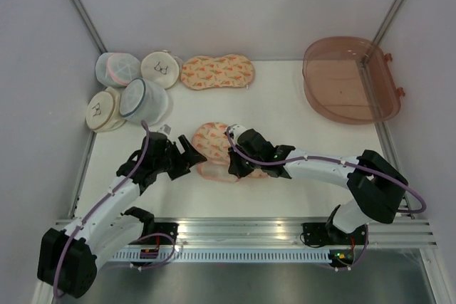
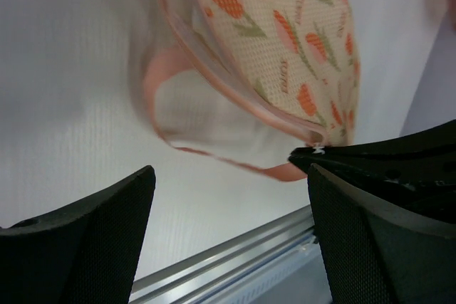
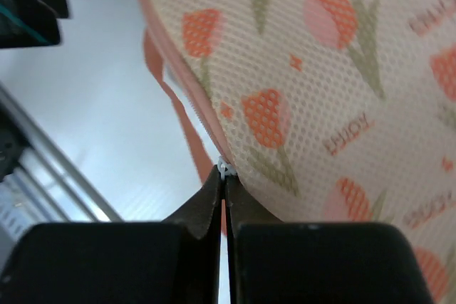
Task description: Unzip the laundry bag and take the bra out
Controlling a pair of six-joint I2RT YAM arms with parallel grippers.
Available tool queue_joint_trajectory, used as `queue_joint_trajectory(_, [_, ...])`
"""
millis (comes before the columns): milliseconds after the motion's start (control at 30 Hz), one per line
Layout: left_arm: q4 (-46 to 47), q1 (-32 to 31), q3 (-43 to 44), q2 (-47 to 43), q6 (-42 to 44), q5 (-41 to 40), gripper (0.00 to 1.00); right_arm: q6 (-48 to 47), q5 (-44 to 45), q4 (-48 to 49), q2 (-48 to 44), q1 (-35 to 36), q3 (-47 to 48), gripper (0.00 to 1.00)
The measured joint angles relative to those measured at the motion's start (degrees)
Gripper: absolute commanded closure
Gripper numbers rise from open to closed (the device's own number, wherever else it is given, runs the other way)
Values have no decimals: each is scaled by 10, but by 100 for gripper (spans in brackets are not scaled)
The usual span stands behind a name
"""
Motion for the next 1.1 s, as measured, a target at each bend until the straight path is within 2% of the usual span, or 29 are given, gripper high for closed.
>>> queue_joint_trajectory(200, [27, -1, -19, -100, -101, 12, 9, 18, -79, 66, 37, 4, 8, 99])
queue_joint_trajectory(333, [76, -1, -40, -109, -154, 13, 8, 20, -91, 77, 61, 8, 13, 100])
queue_joint_trajectory(600, [141, -19, -69, 15, -205, 16, 8, 29, -90, 103, 73, 13, 17, 100])
queue_joint_trajectory(900, [249, -42, -89, 97, -241, -4, 9, 31, -85, 111, 73, 17, 17, 100])
queue_joint_trajectory(1033, [280, -42, -86, 126, -241, -22, 14, 31, -85, 111, 66, 17, 17, 100])
queue_joint_trajectory(1100, [292, -42, -80, 146, -242, -32, 21, 31, -85, 112, 61, 17, 17, 99])
